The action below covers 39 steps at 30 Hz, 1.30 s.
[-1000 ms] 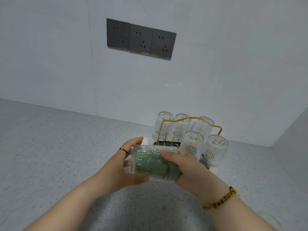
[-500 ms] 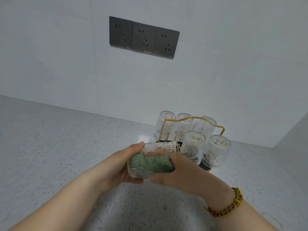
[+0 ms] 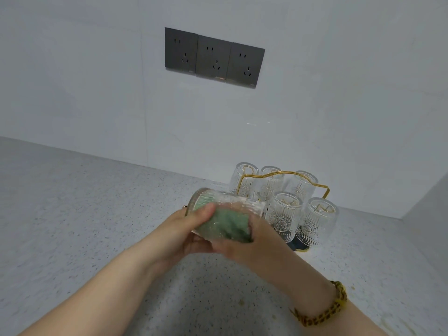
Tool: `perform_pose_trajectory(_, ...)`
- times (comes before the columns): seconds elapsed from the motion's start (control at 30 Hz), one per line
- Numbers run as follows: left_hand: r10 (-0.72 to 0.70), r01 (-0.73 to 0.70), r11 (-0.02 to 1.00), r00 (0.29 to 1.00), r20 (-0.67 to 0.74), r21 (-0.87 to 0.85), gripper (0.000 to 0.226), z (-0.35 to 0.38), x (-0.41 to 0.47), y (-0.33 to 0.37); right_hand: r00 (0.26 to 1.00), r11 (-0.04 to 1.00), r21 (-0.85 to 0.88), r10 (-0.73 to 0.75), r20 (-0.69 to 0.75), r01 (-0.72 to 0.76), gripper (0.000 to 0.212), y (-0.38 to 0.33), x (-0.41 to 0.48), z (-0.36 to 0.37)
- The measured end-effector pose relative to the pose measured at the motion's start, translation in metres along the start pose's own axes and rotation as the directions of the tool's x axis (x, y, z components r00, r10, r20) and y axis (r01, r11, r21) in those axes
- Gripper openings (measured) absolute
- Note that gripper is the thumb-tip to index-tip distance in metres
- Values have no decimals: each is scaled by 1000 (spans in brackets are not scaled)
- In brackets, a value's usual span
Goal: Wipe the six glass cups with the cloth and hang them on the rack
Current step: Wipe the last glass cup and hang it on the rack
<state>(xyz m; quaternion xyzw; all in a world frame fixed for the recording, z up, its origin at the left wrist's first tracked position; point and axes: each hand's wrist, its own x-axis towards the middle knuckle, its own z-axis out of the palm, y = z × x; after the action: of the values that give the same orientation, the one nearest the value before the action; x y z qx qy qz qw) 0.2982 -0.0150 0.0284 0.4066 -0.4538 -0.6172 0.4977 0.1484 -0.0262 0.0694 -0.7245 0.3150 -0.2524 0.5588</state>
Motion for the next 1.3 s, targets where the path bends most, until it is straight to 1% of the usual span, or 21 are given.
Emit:
perform_pose_trajectory(0.07,-131,133,990,991,29,-48,41,0,0,-2,1000,947,-320,-24,10,26,29,-1,1,1)
perform_pose_trajectory(0.17,-188,188,981,982,18,-50,46,3,0,-4,1000,956,-292,-28,11,30,35,-3,0,2)
perform_pose_trajectory(0.23,-162,162,987,987,1,-17,43,4,-1,-4,999,993,-116,25,-42,-30,33,-2,0,-1)
perform_pose_trajectory(0.27,-116,116,993,993,-4,10,40,3,-1,-4,995,995,69,76,-64,-71,29,-2,0,-3)
perform_pose_trajectory(0.3,-62,62,997,998,-4,44,45,2,-1,-3,989,938,324,145,-42,-124,22,-1,0,-6)
perform_pose_trajectory(0.37,46,-43,989,999,-23,142,72,-1,-1,-2,966,662,722,256,32,-199,16,-2,-1,-9)
perform_pose_trajectory(0.43,137,-119,956,990,-47,269,88,-4,-2,-2,963,563,803,266,45,-193,24,-2,-2,-8)
perform_pose_trajectory(0.53,181,-161,958,981,-64,237,94,-7,-3,-4,977,621,770,215,14,-148,47,-3,-3,-2)
perform_pose_trajectory(0.6,102,-93,987,993,-59,129,86,-5,-4,-2,989,821,559,145,-9,-115,30,-5,-6,-1)
perform_pose_trajectory(0.63,47,-44,997,998,-43,61,67,-4,-5,0,993,959,268,106,-50,-89,23,-4,-7,0)
perform_pose_trajectory(0.7,-93,92,994,996,-8,-59,29,1,-7,1,999,967,-255,13,-38,-22,23,1,-7,0)
perform_pose_trajectory(0.77,-173,174,980,985,21,-91,28,2,-7,1,999,923,-382,-52,-5,46,21,3,-7,2)
perform_pose_trajectory(0.83,-161,164,982,986,32,-90,23,2,-9,0,997,965,-254,-71,-17,64,17,0,-7,3)
perform_pose_trajectory(0.9,-87,88,996,995,58,-26,38,-1,-9,0,993,996,93,26,-119,-15,22,0,-5,1)
perform_pose_trajectory(0.97,2,-9,997,997,82,79,73,-5,-9,1,974,825,550,213,-81,-134,22,6,-1,-6)
perform_pose_trajectory(1.03,66,-74,989,996,65,125,93,-7,-7,1,974,635,751,220,50,-182,41,8,1,-9)
perform_pose_trajectory(1.07,93,-98,988,995,47,120,92,-8,-5,1,976,606,775,207,66,-181,45,7,1,-9)
perform_pose_trajectory(1.13,116,-117,987,993,13,108,87,-8,-5,2,981,658,736,192,39,-158,47,8,1,-9)
perform_pose_trajectory(1.17,114,-114,987,993,9,116,85,-8,-4,1,983,740,658,182,3,-138,48,9,1,-9)
perform_pose_trajectory(1.23,70,-68,987,997,-12,142,70,-6,-5,3,993,960,271,89,-74,-66,36,8,-2,-7)
perform_pose_trajectory(1.3,-19,26,990,999,-46,137,50,-3,-5,5,999,985,-172,-20,-48,12,23,7,-6,-2)
